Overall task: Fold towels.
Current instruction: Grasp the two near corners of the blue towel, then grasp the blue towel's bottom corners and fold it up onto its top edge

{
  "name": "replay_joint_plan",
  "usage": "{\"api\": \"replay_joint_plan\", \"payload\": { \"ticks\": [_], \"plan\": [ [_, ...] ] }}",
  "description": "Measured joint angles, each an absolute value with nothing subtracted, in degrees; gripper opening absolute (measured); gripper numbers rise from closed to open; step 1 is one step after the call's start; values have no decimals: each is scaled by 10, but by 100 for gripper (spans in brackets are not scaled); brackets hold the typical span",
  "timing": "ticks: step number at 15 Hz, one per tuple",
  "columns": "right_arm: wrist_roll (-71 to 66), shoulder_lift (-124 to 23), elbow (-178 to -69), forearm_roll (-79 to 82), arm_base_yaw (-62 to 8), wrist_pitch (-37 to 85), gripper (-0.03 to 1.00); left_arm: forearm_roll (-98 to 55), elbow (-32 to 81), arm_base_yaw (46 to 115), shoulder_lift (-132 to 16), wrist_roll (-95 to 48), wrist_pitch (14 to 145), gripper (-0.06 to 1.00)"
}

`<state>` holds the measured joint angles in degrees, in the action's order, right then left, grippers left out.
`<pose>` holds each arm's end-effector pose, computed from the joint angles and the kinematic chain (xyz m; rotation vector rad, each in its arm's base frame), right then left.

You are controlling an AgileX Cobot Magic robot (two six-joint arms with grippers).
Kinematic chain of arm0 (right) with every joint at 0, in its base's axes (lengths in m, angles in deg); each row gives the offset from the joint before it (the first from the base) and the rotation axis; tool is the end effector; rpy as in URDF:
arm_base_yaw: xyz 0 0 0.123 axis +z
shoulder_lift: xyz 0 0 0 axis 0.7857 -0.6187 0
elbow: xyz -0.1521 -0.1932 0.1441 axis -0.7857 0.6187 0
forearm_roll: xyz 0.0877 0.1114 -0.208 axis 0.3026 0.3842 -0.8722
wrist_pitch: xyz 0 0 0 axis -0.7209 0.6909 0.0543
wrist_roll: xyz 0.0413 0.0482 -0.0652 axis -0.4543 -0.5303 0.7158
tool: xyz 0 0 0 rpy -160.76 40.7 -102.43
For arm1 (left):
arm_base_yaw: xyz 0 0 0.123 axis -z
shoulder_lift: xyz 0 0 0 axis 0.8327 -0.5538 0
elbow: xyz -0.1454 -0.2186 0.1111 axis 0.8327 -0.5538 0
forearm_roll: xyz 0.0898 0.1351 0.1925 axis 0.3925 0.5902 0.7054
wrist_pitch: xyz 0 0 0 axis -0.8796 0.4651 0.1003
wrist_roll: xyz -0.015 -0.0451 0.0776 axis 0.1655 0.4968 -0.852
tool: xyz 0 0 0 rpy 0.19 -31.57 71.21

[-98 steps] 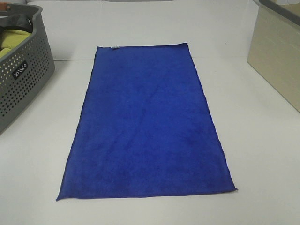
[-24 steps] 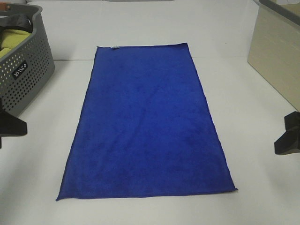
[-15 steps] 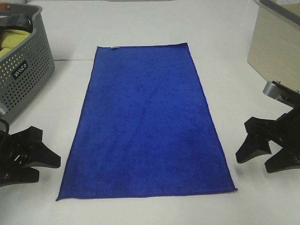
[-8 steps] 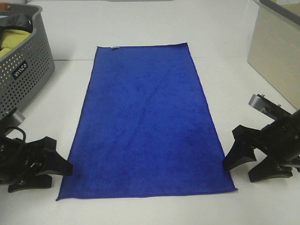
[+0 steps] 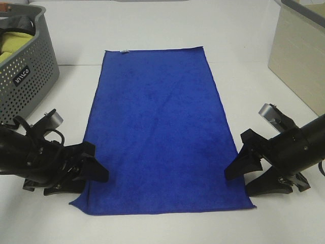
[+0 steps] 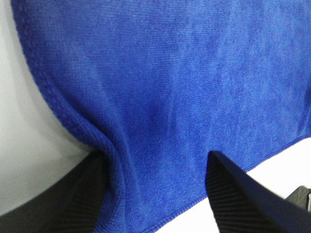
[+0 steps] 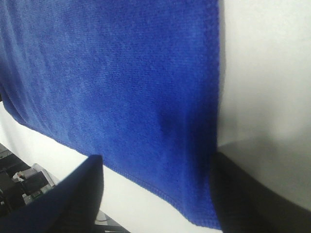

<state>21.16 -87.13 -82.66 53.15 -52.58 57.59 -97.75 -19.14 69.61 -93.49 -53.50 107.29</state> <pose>0.2572 0.0495 0.0834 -0.1464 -2.9653 -0.9531 0.2532 -0.1082 0.0825 -0.1436 2.8177 -0.9268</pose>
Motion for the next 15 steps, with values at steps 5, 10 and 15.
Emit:
{"api": "replay_joint_plan", "payload": {
  "ticks": [5,10,15],
  "plan": [
    [222,-872,-827,538,-514,557,54,-979,-187,701,-942,-535,1053,32],
    [190,-867,-828,550,-436,496,45,-979,-187,701,-942,-535,1052,12],
    [162,-870,-827,533,-436,470,0,-942,-187,701,-930,-535,1052,1]
  ]
}}
